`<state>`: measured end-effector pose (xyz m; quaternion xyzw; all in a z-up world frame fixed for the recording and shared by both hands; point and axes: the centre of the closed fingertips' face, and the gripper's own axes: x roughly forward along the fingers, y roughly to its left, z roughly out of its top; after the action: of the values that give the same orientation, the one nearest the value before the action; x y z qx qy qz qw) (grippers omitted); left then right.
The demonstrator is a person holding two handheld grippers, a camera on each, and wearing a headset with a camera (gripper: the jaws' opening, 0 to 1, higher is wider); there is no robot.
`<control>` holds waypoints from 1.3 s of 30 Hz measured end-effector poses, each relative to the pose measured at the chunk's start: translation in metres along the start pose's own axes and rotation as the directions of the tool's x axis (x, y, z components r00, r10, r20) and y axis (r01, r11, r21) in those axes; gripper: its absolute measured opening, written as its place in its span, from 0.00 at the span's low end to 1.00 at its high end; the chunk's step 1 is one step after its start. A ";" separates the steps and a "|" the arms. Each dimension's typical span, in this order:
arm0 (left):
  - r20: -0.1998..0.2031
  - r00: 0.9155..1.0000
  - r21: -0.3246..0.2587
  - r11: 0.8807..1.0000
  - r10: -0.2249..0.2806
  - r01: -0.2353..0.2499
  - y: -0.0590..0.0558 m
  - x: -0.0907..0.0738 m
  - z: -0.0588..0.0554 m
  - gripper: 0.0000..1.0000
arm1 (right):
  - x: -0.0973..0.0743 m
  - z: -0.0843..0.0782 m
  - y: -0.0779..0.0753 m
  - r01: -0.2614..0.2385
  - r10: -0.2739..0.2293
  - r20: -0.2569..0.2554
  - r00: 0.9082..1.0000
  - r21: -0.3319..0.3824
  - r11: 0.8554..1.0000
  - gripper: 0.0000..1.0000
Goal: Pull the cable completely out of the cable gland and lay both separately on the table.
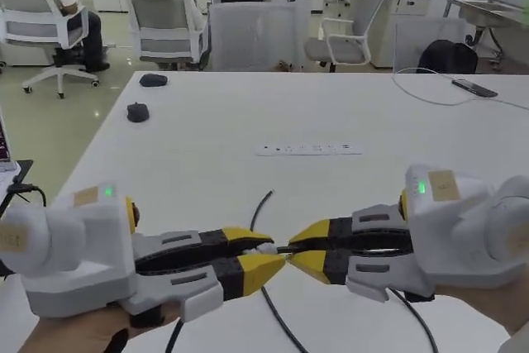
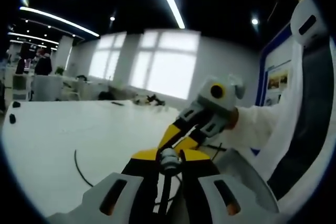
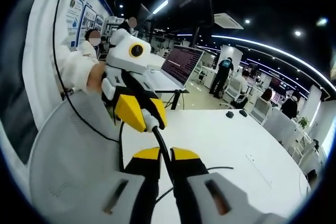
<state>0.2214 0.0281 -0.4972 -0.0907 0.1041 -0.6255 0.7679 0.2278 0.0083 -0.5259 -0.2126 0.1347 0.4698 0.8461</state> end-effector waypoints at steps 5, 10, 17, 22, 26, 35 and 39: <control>0.006 1.000 0.001 1.000 0.023 -0.023 0.002 0.004 -0.003 0.16 | -0.002 -0.019 -0.007 0.001 -0.001 -0.030 1.000 0.008 1.000 0.04; 0.007 0.999 -0.016 0.998 0.053 -0.053 0.012 -0.002 -0.003 0.16 | -0.003 -0.036 -0.013 0.007 -0.004 -0.054 0.999 0.042 0.999 0.04; -0.008 0.998 -0.026 0.997 0.066 -0.066 0.015 -0.010 -0.002 0.16 | -0.003 -0.052 -0.015 0.016 -0.011 -0.100 0.995 0.048 0.999 0.04; -0.003 0.998 -0.024 0.998 0.058 -0.058 0.011 -0.012 0.000 0.16 | -0.005 -0.054 -0.011 0.025 -0.019 -0.102 0.995 0.059 0.998 0.04; -0.002 0.998 -0.020 0.998 0.058 -0.058 0.008 -0.012 0.000 0.16 | -0.006 -0.056 -0.006 0.028 -0.022 -0.113 0.993 0.050 0.998 0.04; -0.013 1.000 0.032 0.999 0.018 -0.018 -0.006 -0.010 0.005 0.16 | -0.012 -0.053 -0.003 0.045 -0.039 -0.119 0.992 0.048 0.998 0.07; -0.009 1.000 0.049 0.999 0.008 -0.008 -0.010 -0.010 0.009 0.16 | -0.014 -0.027 -0.005 0.062 -0.063 -0.054 0.997 -0.003 0.998 0.18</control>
<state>0.2128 0.0360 -0.4855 -0.0683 0.0926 -0.6253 0.7719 0.2244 -0.0177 -0.5427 -0.2299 0.1507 0.4372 0.8563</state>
